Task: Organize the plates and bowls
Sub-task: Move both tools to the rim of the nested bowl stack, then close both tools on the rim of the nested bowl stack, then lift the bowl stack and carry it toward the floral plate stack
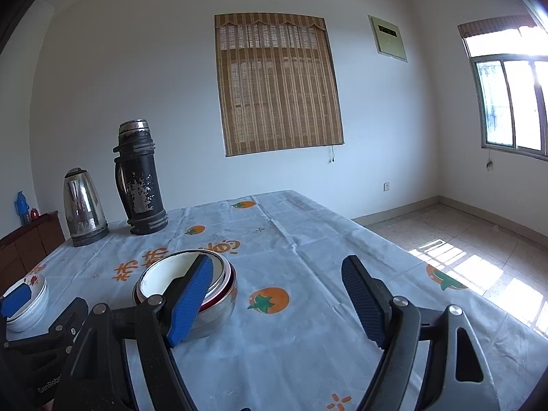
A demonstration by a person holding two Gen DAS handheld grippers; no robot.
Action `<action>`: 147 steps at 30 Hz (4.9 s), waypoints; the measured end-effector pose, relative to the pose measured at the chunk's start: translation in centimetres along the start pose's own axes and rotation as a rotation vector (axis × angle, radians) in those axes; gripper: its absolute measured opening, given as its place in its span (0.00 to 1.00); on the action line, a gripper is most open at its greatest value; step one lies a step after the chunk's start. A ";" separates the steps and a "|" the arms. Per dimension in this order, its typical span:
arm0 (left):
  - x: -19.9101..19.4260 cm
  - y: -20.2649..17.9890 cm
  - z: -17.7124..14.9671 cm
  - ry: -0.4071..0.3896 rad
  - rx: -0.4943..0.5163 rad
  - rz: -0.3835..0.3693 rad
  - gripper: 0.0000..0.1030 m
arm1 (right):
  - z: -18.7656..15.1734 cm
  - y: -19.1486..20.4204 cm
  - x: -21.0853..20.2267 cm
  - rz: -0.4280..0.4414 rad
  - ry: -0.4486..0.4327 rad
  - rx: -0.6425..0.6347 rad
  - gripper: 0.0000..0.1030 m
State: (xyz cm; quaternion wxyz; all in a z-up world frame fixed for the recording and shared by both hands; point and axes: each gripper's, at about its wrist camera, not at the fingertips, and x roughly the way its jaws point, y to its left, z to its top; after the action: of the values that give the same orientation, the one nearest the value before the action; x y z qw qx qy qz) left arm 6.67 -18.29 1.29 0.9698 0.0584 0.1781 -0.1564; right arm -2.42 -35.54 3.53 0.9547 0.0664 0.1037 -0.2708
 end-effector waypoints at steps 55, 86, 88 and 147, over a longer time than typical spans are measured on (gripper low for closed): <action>11.7 -1.5 3.3 0.297 -0.213 -0.082 0.98 | 1.4 1.5 12.3 0.179 0.315 0.061 0.83; 15.9 -4.8 2.3 0.411 -0.158 -0.289 0.26 | -2.6 1.6 19.0 0.403 0.659 0.301 0.40; 15.9 -4.5 2.4 0.409 -0.178 -0.296 0.26 | -2.4 1.8 18.7 0.387 0.644 0.285 0.39; 7.3 3.2 1.1 0.319 -0.223 -0.135 0.24 | -3.1 9.0 9.1 0.368 0.525 0.137 0.27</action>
State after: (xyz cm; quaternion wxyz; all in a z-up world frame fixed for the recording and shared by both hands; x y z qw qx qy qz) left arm 14.53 -17.52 -0.11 0.9171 -0.0373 0.3491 -0.1890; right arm 9.39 -31.94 -0.92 0.9217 0.2155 0.3140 -0.0738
